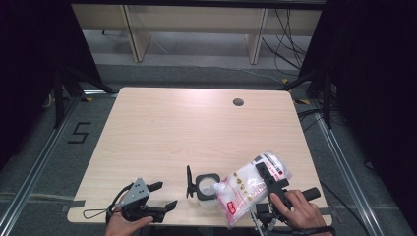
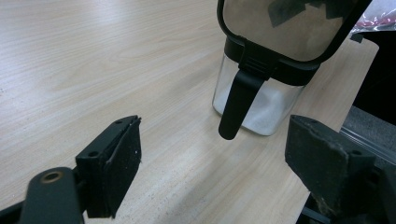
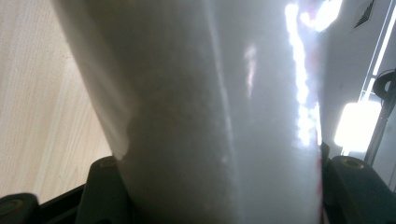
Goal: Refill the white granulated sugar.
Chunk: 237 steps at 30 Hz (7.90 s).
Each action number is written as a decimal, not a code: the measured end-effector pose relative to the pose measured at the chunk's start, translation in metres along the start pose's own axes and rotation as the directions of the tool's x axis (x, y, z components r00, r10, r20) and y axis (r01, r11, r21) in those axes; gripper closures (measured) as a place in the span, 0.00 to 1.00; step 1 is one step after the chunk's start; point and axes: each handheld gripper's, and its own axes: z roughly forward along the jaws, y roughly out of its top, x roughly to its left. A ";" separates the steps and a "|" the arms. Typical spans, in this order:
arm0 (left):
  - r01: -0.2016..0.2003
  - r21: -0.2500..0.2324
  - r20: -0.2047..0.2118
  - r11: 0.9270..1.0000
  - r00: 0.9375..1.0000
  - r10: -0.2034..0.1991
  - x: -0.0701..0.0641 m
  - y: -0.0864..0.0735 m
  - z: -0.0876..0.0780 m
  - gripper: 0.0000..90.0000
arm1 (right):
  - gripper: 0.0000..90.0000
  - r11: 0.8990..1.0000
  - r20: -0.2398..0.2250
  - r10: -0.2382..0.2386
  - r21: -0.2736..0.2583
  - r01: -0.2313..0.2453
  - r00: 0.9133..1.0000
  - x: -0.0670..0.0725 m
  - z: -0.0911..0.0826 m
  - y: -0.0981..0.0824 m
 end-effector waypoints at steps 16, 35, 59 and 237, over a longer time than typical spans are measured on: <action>0.004 -0.001 0.001 1.000 1.000 -0.004 0.001 0.000 0.001 0.20 | 0.46 1.000 -0.004 -0.015 -0.002 0.015 1.000 -0.002 -0.001 0.000; 0.007 -0.002 0.000 1.000 1.000 -0.007 0.001 0.000 0.002 0.20 | 0.46 1.000 0.007 -0.002 -0.005 0.002 1.000 -0.001 -0.001 -0.002; 0.004 -0.003 0.001 1.000 1.000 -0.004 0.001 0.000 0.001 0.20 | 0.47 0.999 0.007 0.026 -0.032 -0.026 1.000 -0.001 0.000 -0.004; 0.009 -0.015 -0.006 1.000 1.000 -0.009 0.003 0.000 -0.001 0.21 | 0.48 0.996 0.017 0.025 -0.084 -0.024 1.000 0.001 -0.002 0.005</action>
